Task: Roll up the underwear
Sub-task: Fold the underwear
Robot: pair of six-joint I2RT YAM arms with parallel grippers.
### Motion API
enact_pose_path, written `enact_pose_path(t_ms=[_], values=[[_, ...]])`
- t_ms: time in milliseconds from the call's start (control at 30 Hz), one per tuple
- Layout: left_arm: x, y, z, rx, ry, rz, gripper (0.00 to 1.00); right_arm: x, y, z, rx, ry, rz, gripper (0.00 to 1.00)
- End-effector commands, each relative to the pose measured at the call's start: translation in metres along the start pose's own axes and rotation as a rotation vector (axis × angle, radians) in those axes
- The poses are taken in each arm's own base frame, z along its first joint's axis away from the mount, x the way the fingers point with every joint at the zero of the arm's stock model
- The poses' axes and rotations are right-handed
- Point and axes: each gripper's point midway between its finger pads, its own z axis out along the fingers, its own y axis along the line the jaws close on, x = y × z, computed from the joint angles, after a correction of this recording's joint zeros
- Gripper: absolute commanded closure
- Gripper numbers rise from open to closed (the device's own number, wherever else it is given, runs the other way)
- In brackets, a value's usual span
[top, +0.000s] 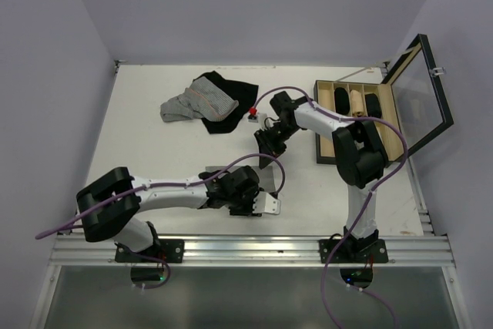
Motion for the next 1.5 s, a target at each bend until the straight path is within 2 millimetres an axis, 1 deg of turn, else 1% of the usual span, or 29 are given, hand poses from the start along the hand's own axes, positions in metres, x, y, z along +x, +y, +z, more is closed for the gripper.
enact_pose_path(t_ms=[0, 100, 267, 367, 400, 467, 500, 533, 633, 700, 767, 800, 867, 967, 1000, 1033, 1167, 1367, 1400, 1467], values=[[-0.006, -0.001, 0.007, 0.007, -0.015, -0.015, 0.60, 0.003, -0.004, -0.001, -0.004, 0.007, 0.002, 0.78], [-0.002, -0.008, 0.012, 0.036, -0.008, -0.028, 0.64, 0.004, -0.006, -0.001, -0.004, 0.008, 0.005, 0.78], [0.013, -0.019, 0.023, 0.090, 0.040, -0.058, 0.70, 0.006, -0.006, 0.001, -0.011, 0.010, 0.002, 0.78], [0.011, -0.023, 0.022, 0.112, 0.036, -0.058, 0.78, 0.004, -0.007, 0.000, -0.005, 0.006, -0.007, 0.78], [0.011, -0.024, 0.021, 0.125, 0.041, -0.059, 0.84, 0.001, -0.007, -0.001, -0.001, 0.001, -0.013, 0.78], [0.006, -0.025, 0.018, 0.141, 0.028, -0.053, 0.90, -0.005, -0.008, -0.004, 0.010, -0.007, -0.027, 0.78], [0.004, -0.026, 0.016, 0.152, 0.027, -0.049, 0.97, -0.013, -0.010, -0.006, 0.021, -0.022, -0.039, 0.78], [0.002, -0.027, 0.014, 0.162, 0.022, -0.049, 1.00, -0.018, -0.012, -0.009, 0.031, -0.031, -0.045, 0.78], [-0.002, -0.029, 0.012, 0.222, 0.020, -0.058, 1.00, -0.040, -0.018, -0.014, 0.052, -0.076, -0.069, 0.78], [-0.007, -0.029, 0.010, 0.253, 0.015, -0.076, 1.00, -0.052, -0.024, -0.012, 0.067, -0.092, -0.083, 0.78], [-0.011, -0.023, 0.007, 0.273, 0.000, -0.108, 1.00, -0.059, -0.029, -0.009, 0.076, -0.095, -0.088, 0.78], [-0.012, -0.018, 0.004, 0.276, -0.012, -0.124, 1.00, -0.057, -0.036, -0.002, 0.076, -0.081, -0.076, 0.78], [-0.018, -0.008, -0.001, 0.270, -0.026, -0.130, 1.00, -0.053, -0.042, 0.006, 0.075, -0.064, -0.063, 0.78], [-0.020, 0.009, -0.007, 0.264, -0.043, -0.156, 1.00, -0.038, -0.051, 0.022, 0.057, -0.012, -0.028, 0.78], [-0.018, 0.018, -0.009, 0.247, -0.041, -0.167, 1.00, -0.035, -0.053, 0.025, 0.052, -0.003, -0.024, 0.78], [-0.018, 0.022, -0.009, 0.239, -0.042, -0.158, 1.00, -0.030, -0.054, 0.029, 0.042, 0.011, -0.014, 0.79], [-0.016, 0.044, -0.014, 0.194, -0.041, -0.149, 1.00, -0.016, -0.054, 0.040, 0.011, 0.051, 0.003, 0.80], [-0.008, 0.076, -0.012, 0.129, -0.039, -0.151, 1.00, -0.010, -0.054, 0.047, -0.007, 0.067, 0.018, 0.81], [-0.002, 0.082, -0.011, 0.119, -0.030, -0.161, 1.00, -0.010, -0.055, 0.047, -0.007, 0.069, 0.020, 0.81], [0.000, 0.091, -0.010, 0.101, -0.031, -0.154, 1.00, -0.009, -0.055, 0.047, -0.007, 0.076, 0.020, 0.82]])
